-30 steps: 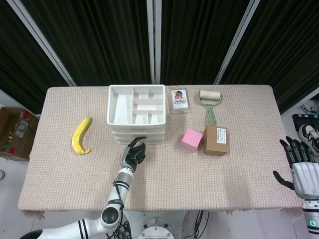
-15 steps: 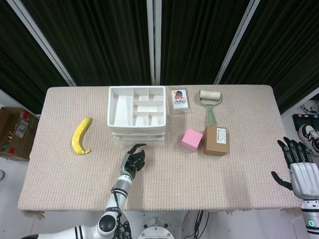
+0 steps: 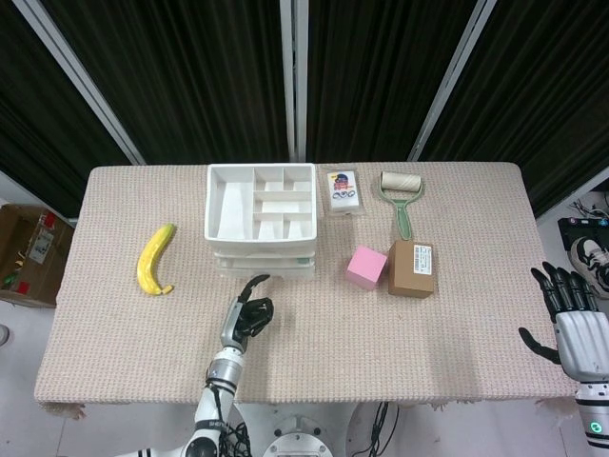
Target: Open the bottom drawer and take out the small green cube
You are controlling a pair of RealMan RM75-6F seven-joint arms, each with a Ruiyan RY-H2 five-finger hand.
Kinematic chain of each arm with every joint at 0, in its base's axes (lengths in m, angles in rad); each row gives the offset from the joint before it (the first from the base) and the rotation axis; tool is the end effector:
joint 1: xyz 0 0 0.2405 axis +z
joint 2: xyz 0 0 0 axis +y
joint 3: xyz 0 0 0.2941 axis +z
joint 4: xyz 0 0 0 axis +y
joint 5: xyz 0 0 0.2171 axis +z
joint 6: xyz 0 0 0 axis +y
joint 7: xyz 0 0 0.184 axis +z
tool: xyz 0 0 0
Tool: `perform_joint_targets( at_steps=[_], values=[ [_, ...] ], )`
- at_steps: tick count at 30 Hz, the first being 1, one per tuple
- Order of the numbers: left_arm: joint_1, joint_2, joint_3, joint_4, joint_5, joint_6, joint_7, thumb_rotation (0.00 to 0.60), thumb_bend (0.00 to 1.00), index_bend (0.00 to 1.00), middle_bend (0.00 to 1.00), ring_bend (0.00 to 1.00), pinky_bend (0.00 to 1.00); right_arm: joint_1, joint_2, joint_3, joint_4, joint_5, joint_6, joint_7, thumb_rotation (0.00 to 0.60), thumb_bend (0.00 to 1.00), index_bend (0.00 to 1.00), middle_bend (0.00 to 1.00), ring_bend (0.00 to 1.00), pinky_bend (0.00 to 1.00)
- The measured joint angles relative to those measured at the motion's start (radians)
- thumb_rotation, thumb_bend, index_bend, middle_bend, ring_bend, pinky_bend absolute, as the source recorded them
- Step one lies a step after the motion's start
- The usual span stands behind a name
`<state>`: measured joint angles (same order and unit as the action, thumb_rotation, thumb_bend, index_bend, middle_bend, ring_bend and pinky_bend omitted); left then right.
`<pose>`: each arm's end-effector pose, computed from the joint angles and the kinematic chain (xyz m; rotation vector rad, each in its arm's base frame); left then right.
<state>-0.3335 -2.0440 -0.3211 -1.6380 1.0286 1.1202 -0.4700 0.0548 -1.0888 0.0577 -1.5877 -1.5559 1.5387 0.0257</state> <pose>-0.1227 0.2860 -0.1388 -0.5177 -2.3746 -1.6046 -0.3467 -0.2158 0.1885 1.3890 -0.8310 0.9312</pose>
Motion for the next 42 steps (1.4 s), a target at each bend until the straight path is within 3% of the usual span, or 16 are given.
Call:
perform_joint_targets(
  at_steps=[2, 7, 12, 16, 24, 31, 37, 42],
  values=[
    [0.009, 0.015, 0.04, -0.001, 0.065, 0.04, 0.042, 0.6, 0.52, 0.37, 0.74, 0.93, 1.0, -0.001, -0.001, 0.0, 0.005, 0.0, 0.001, 0.005, 0.6, 0.13, 0.0, 0.0, 0.0, 0.0],
    [0.017, 0.065, 0.114, 0.001, 0.241, 0.126, 0.151, 0.6, 0.52, 0.38, 0.74, 0.93, 1.0, -0.001, -0.006, -0.002, 0.018, -0.002, 0.002, 0.016, 0.6, 0.13, 0.0, 0.0, 0.0, 0.0],
    [-0.011, 0.148, 0.117, -0.006, 0.337, 0.157, 0.313, 0.6, 0.52, 0.3, 0.74, 0.93, 1.0, -0.001, -0.011, -0.002, 0.029, -0.007, 0.005, 0.028, 0.6, 0.13, 0.0, 0.0, 0.0, 0.0],
    [-0.054, 0.216, 0.09, -0.023, 0.313, 0.109, 0.461, 0.6, 0.52, 0.21, 0.73, 0.93, 1.0, -0.005, -0.013, -0.003, 0.035, -0.009, 0.011, 0.036, 0.6, 0.13, 0.0, 0.0, 0.0, 0.0],
    [-0.15, 0.274, 0.047, -0.037, 0.183, 0.033, 0.757, 0.6, 0.52, 0.19, 0.73, 0.93, 1.0, -0.013, -0.014, -0.004, 0.048, 0.007, 0.009, 0.053, 0.6, 0.13, 0.0, 0.0, 0.0, 0.0],
    [-0.2, 0.295, 0.047, -0.043, 0.088, -0.008, 0.863, 0.6, 0.52, 0.19, 0.74, 0.93, 1.0, -0.014, -0.018, -0.002, 0.058, 0.014, 0.005, 0.063, 0.6, 0.13, 0.0, 0.0, 0.0, 0.0],
    [-0.219, 0.331, 0.056, -0.088, 0.031, -0.02, 0.909, 0.6, 0.52, 0.33, 0.78, 0.94, 1.0, -0.015, -0.021, -0.003, 0.063, 0.018, 0.0, 0.068, 0.6, 0.13, 0.0, 0.0, 0.0, 0.0],
    [-0.218, 0.378, 0.084, -0.16, 0.018, -0.021, 0.917, 0.6, 0.52, 0.33, 0.79, 0.94, 1.0, -0.011, -0.02, -0.002, 0.061, 0.015, -0.003, 0.064, 0.6, 0.13, 0.0, 0.0, 0.0, 0.0]
  ],
)
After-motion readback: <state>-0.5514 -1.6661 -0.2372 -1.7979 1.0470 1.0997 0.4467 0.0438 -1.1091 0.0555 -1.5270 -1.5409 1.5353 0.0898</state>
